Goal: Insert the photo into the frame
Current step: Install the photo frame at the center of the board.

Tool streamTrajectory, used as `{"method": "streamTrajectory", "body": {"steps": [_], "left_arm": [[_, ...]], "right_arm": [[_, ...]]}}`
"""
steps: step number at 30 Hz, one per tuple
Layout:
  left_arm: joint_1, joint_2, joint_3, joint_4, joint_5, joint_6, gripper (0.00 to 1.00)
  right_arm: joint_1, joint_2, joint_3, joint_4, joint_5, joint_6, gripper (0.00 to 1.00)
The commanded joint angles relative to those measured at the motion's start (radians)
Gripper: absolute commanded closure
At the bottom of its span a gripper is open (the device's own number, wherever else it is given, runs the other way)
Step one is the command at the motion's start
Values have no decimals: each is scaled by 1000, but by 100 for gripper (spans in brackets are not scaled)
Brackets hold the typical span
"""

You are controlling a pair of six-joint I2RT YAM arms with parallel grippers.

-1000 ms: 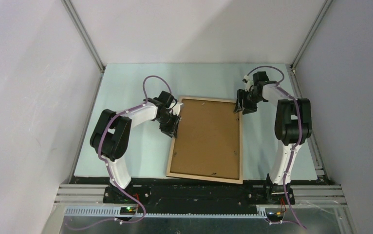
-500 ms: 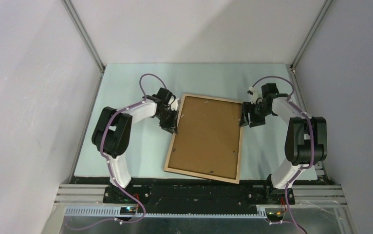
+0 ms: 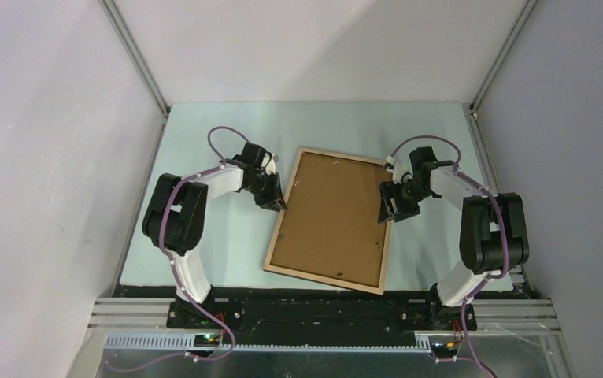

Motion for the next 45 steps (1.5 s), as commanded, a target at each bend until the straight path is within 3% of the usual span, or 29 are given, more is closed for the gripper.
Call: {"method": "streamTrajectory", "body": {"steps": [1, 16, 26, 45], "left_arm": [[23, -36, -30, 73, -13, -66, 100], [25, -73, -38, 77, 15, -10, 100], [29, -102, -51, 81, 20, 8, 100], [37, -114, -76, 123, 20, -44, 100]], "right_arm": [[25, -7, 0, -3, -39, -29, 32], [17, 155, 156, 23, -59, -4, 33], [38, 261, 355, 10, -77, -2, 32], [67, 54, 70, 10, 15, -42, 25]]}}
